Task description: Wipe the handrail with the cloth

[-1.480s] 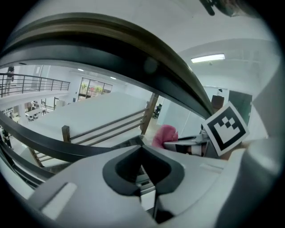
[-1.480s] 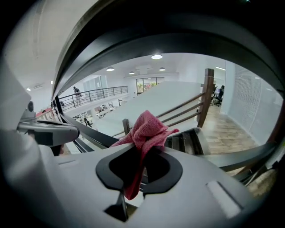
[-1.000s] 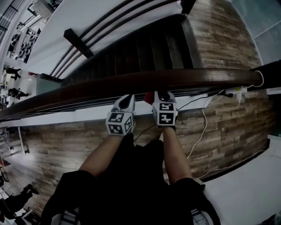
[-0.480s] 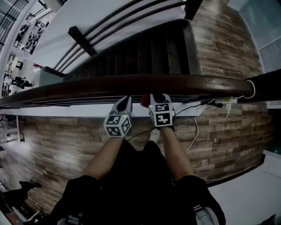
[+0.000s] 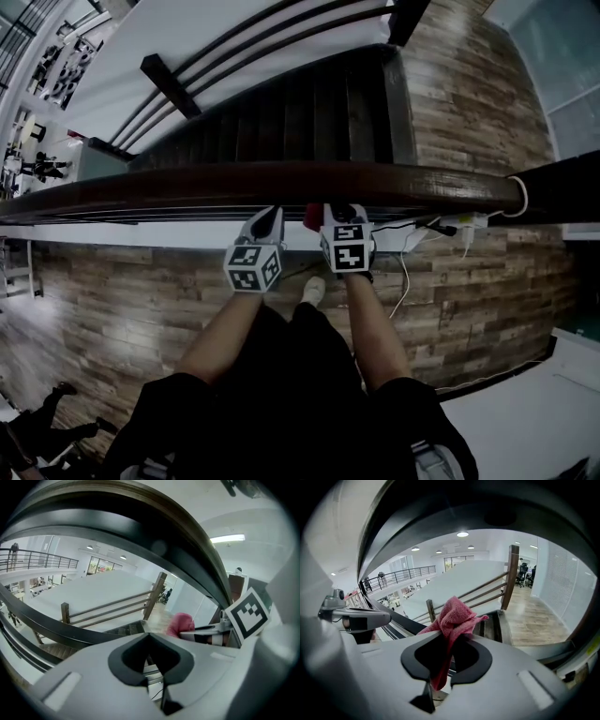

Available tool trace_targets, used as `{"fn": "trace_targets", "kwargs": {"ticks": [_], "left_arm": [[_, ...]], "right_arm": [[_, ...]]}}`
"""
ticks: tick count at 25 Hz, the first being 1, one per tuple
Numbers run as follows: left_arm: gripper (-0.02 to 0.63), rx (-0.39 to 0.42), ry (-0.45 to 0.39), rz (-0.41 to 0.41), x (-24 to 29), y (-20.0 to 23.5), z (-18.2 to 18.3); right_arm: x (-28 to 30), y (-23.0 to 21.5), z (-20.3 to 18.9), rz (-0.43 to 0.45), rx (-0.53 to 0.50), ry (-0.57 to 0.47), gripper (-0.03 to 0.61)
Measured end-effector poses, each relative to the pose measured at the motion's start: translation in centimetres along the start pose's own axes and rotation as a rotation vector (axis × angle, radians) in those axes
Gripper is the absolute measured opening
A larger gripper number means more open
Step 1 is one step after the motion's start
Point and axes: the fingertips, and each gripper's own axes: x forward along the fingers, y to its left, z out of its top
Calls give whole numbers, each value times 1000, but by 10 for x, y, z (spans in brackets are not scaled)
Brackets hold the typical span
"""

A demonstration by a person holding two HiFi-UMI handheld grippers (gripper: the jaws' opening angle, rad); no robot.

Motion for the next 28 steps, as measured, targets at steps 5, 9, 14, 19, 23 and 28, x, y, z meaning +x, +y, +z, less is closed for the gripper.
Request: {"fn": "trace_targets", "kwargs": {"ticks": [5, 9, 14, 19, 23, 28], "left_arm": [[0, 19, 9, -32, 8, -22, -1], [0, 41, 18, -60, 18, -37, -2], [0, 94, 49, -121, 29, -61, -5], [0, 138, 67, -185, 43, -91, -5], [0, 135, 83, -202, 51, -108, -10], [0, 149, 107, -236, 61, -128, -18]], "right_arm": [[-11, -29, -6, -47, 26, 4, 41], [-18, -52, -10, -84, 40, 6, 41], [-26, -86, -17, -127, 77, 8, 41], [-34, -111, -22, -154, 101, 11, 41], [-40, -126, -28, -175, 100, 15, 41], [-52, -152, -31, -208, 117, 14, 41]]}}
